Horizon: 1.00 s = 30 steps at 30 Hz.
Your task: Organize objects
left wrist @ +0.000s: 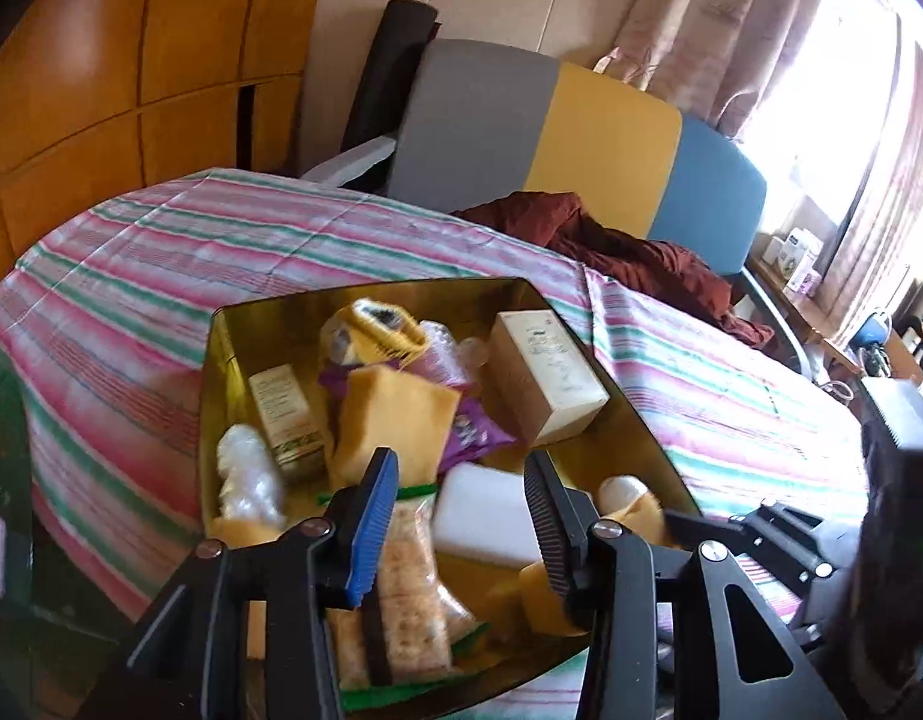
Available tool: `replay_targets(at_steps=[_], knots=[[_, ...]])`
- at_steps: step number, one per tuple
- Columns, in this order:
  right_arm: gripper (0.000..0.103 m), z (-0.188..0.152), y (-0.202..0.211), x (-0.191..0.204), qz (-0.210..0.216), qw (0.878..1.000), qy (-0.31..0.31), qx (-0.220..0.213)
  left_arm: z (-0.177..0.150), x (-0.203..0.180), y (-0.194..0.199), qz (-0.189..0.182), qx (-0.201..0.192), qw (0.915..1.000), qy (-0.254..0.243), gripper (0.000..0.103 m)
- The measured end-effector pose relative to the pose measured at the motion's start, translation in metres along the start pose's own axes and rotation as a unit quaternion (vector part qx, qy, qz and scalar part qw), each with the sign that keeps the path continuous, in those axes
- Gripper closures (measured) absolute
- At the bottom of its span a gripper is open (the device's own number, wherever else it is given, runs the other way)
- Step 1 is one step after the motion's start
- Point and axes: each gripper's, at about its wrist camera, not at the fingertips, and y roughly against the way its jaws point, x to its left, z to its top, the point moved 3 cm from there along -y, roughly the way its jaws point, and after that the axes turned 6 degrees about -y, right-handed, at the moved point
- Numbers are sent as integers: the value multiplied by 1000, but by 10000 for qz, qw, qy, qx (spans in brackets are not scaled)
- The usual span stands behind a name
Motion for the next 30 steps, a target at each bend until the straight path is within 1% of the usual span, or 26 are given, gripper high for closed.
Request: replay_targets(at_steps=[2,4,10,15,19,22,24,28,30], knots=[[29,-1,-2,-1,32,10000,-65,2,3,2,0,24,-21,10000,41,59],[28,-2,-4,-2,67,9999,-80,25,2,5,0,130,-33,9999,9,59],[27,-3,-15,4,104,9999,-76,75,-10,18,0,495,24,9988,-7,59],[23,-3,-17,4,36,9999,-98,92,-17,24,6,769,-29,9970,-81,58],[20,-2,-13,5,17,9999,-151,32,-18,25,8,846,-41,9964,-87,56],[18,-1,-5,4,17,9998,-197,-62,-19,24,10,897,-68,9959,-99,49],[18,-1,2,4,32,9996,-230,-132,-18,24,11,913,-88,9957,-98,41],[18,1,9,3,-19,9993,-290,-237,-18,24,15,977,-131,9951,-82,32],[18,1,12,2,-69,9990,-336,-291,-19,25,17,1016,-151,9947,-72,23]])
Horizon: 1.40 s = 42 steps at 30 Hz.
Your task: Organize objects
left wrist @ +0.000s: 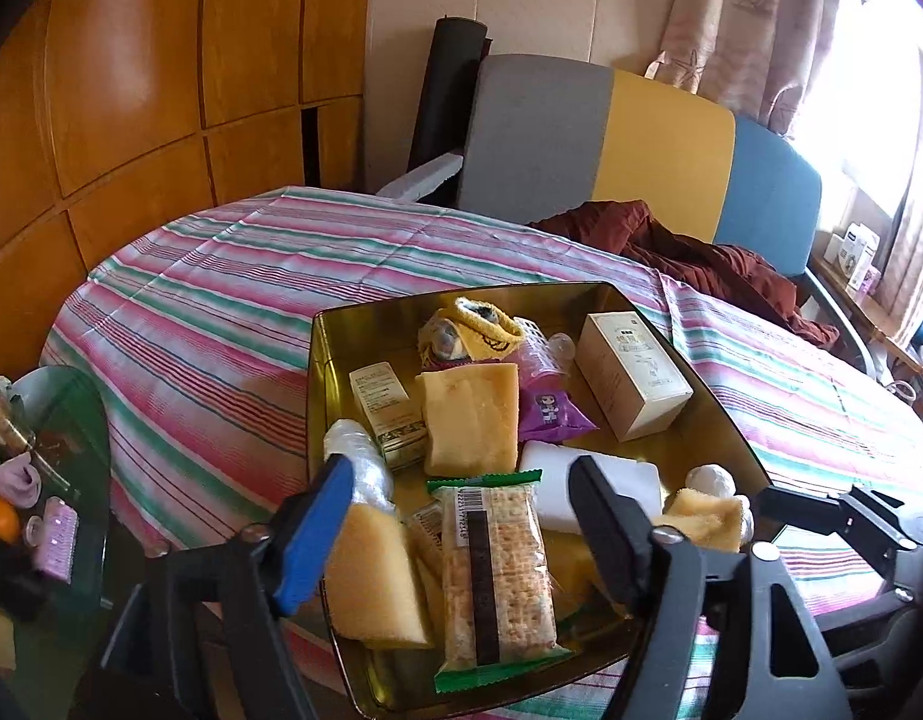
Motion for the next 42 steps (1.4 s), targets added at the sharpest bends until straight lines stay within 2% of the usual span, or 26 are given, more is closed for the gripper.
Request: replay_targets(at_steps=[7,9,19,23,28,42], knots=[[18,-1,11,-5,-244,9992,-201,-235,-1,-1,9,169,-96,9998,-8,10],[18,-2,14,-6,-283,9987,-273,-315,-1,-1,13,221,-140,9997,-7,0],[18,-11,29,-11,-449,9970,-401,-482,-2,-6,26,529,-165,9985,-34,0],[18,-14,39,-14,-762,9934,-488,-709,-5,-12,29,675,-135,9976,-24,0],[18,-14,48,-22,-1081,9881,-629,-895,-9,-19,30,536,-54,9985,39,0],[18,-15,41,-25,-1106,9886,-651,-787,-12,-23,33,548,-239,9982,66,0]])
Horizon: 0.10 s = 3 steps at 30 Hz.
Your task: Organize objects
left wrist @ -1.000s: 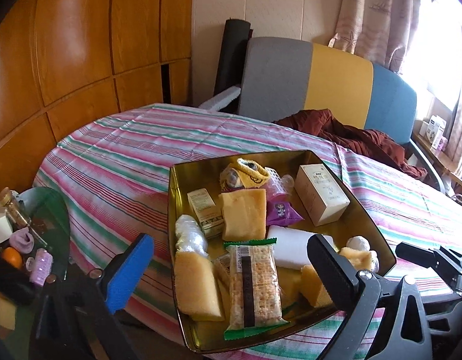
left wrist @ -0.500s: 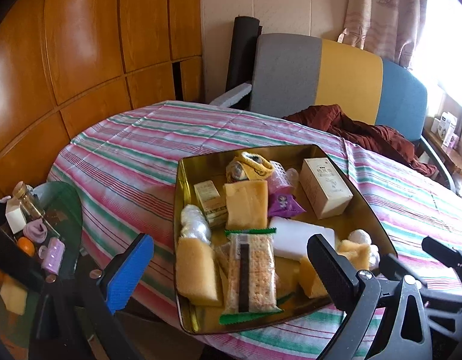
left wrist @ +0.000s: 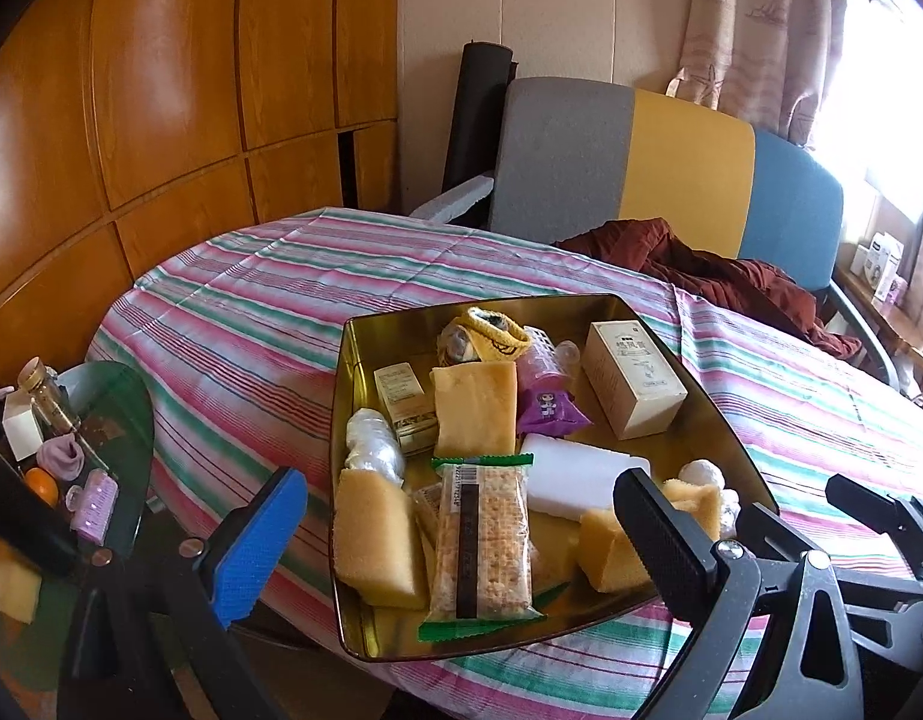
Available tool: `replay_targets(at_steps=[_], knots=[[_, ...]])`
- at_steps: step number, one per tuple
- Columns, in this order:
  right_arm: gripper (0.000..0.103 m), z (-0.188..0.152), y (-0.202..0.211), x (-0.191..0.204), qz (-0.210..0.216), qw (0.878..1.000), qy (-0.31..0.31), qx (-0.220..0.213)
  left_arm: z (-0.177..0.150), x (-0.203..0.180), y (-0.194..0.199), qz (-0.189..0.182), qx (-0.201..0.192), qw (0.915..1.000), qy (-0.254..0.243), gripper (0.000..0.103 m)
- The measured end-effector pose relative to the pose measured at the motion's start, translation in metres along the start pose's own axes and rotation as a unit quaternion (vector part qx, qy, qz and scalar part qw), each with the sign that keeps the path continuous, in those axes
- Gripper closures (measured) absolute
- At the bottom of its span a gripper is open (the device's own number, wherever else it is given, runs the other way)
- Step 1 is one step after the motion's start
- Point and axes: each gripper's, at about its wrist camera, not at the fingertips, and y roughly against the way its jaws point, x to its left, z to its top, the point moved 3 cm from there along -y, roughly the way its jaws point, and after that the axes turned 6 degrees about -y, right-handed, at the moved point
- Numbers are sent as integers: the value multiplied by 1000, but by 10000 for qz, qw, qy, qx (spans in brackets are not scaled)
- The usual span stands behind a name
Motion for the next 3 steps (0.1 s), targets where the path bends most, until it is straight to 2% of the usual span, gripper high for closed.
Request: replay_targets(at_steps=[3], knots=[[18,0,0,-1,2,10000,-13,4,1,-1,-2,-33,35,10000,-21,0]])
